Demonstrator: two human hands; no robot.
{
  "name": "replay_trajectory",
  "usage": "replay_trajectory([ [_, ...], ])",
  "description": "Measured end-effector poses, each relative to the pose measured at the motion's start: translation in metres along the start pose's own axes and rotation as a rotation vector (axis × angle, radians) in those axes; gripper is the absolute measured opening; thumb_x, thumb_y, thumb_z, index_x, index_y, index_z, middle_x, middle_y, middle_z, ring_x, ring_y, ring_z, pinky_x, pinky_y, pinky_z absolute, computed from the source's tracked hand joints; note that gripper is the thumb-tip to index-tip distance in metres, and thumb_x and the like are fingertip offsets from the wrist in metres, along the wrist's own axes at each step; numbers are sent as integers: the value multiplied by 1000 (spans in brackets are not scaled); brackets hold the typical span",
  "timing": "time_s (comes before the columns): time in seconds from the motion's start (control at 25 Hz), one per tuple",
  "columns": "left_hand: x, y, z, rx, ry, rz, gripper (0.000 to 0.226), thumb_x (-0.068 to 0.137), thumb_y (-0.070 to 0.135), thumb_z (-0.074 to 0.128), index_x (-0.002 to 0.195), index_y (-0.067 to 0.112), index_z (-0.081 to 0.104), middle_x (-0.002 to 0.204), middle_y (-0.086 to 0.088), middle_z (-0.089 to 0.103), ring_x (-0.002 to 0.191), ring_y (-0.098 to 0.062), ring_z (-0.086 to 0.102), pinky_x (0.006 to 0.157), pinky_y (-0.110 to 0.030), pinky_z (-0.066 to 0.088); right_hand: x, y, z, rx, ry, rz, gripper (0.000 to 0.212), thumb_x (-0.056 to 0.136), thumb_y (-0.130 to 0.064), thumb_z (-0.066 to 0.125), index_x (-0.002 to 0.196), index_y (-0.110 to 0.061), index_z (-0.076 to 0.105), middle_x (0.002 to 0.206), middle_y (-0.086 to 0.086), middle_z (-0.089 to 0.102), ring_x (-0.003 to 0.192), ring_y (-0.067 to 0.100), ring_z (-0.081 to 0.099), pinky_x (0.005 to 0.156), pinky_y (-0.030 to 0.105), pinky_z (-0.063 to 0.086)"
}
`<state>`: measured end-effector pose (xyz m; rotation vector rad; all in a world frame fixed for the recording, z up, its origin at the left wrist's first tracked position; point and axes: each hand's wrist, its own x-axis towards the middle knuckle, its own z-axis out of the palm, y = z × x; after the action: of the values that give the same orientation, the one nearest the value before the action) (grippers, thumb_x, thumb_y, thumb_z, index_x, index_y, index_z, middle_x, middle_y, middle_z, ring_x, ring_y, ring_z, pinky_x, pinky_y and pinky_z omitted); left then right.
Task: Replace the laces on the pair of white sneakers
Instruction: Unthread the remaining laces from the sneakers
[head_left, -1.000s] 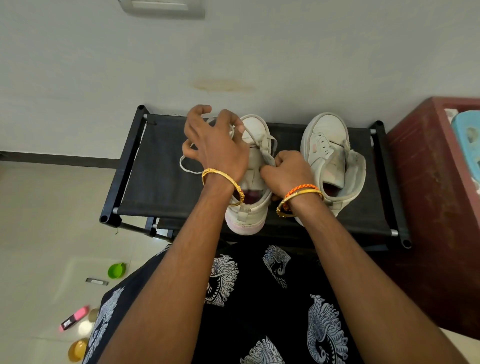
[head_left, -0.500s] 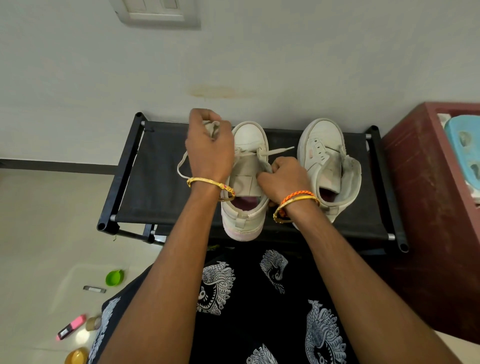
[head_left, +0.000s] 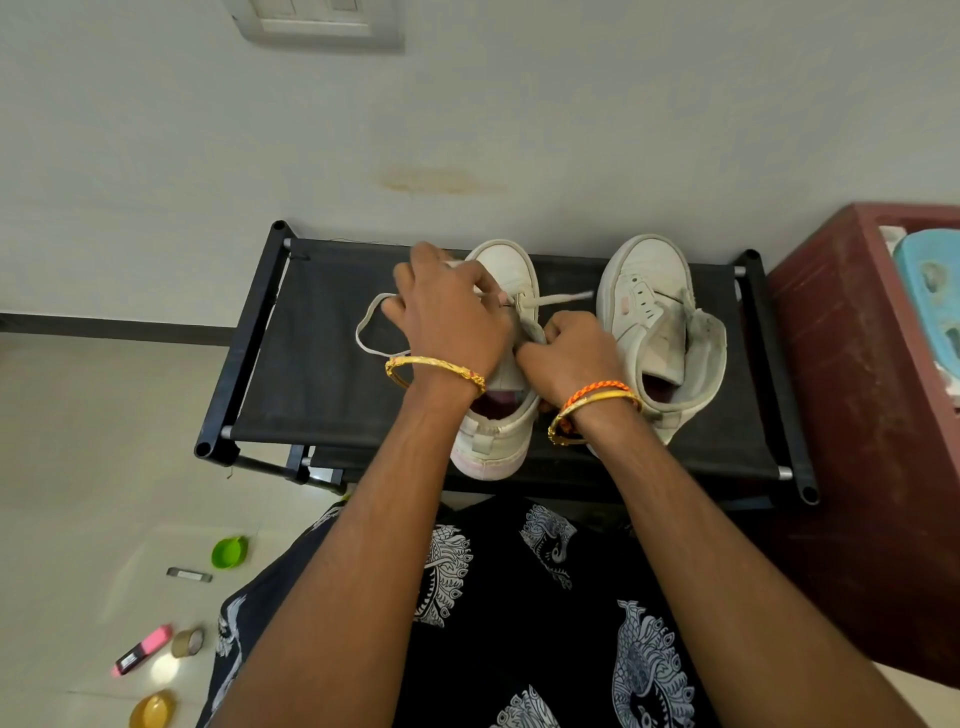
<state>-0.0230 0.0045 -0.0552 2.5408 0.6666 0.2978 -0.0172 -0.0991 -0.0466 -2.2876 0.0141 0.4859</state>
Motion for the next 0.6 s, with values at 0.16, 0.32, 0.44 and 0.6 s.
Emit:
replay_trajectory([
  [0.16,3,-1,-9,-256,261,-147,5,83,18,63,86,20,62,130,-6,36,119,-20,35,90,-34,21,1,1,1,1,0,-1,34,82,-16,61,59,-16,37,57,-1,39,52,11,39,47,21,31],
  [0.32,4,3,-8,-663,219,-237,11,90,8,55,86,18,51,119,-5,51,101,-7,49,95,-28,39,1,2,1,10,1,-3,35,83,-16,61,59,-15,36,57,-1,38,52,11,38,46,21,31],
  [0.44,13,7,-15,-1179,169,-428,18,97,4,39,84,16,41,96,-8,58,79,-17,67,70,-26,56,2,3,-1,-5,1,-7,36,84,-16,61,59,-15,36,56,-2,38,51,9,37,43,18,27],
  [0.6,14,-4,-27,-1073,264,-568,5,96,9,40,97,14,40,86,-3,46,58,-11,51,53,-26,50,3,5,0,-10,-6,-8,34,84,-18,61,60,-17,36,58,-3,39,52,7,38,43,17,27],
])
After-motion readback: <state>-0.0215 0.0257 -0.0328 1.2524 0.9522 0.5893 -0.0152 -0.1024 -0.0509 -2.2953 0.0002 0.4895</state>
